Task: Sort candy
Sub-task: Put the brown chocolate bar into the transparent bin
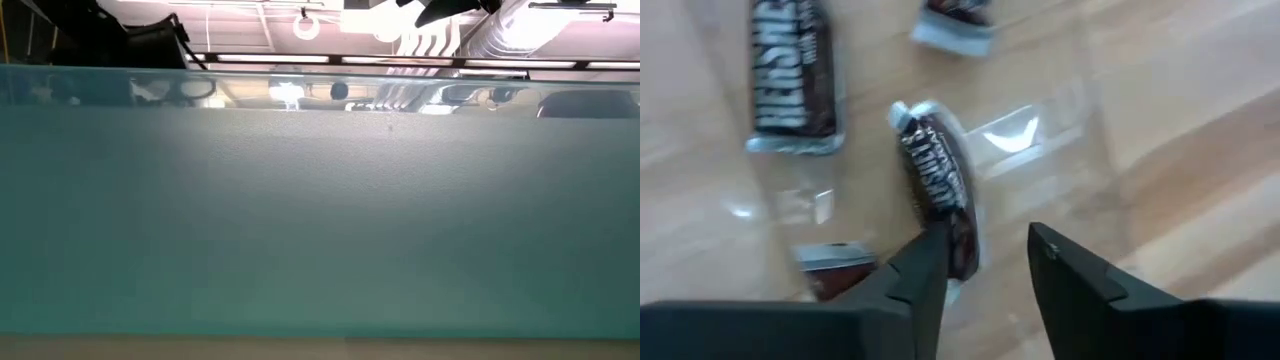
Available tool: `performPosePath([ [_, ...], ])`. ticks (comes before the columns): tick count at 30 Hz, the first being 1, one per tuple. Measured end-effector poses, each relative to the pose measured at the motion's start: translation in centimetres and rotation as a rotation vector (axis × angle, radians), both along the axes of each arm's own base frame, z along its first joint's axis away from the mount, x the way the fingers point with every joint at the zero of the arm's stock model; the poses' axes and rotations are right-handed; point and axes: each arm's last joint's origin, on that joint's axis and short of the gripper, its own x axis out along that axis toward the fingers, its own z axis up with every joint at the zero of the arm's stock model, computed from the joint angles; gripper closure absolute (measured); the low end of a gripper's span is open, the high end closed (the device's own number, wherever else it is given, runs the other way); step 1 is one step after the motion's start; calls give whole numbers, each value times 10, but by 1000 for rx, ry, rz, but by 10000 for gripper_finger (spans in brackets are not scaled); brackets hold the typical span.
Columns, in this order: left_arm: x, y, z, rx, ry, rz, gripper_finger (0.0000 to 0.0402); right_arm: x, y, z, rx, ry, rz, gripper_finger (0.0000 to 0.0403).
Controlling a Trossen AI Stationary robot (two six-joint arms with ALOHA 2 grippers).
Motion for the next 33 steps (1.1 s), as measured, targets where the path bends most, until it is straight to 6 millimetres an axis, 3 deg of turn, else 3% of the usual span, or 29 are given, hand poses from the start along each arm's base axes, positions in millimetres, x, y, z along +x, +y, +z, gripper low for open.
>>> performPosePath([
  [9, -3, -1, 35, 47, -204, -47, 229, 0, 0, 0, -6, 4, 4, 164],
  [16, 2, -7, 110, 107, -553, -157, 224, 0, 0, 0, -8, 6, 5, 164],
  [20, 8, -31, 158, 48, -836, -376, 227, 0, 0, 0, -8, 6, 5, 164],
  [23, 10, -58, 179, -21, -892, -523, 231, 0, 0, 0, -8, 7, 5, 164],
  [27, 11, -105, 180, -153, -783, -668, 234, 0, 0, -1, -1, 15, 15, 164],
  [33, -4, -188, 124, -273, -321, -894, 234, 0, 1, -1, 15, 21, 32, 164],
])
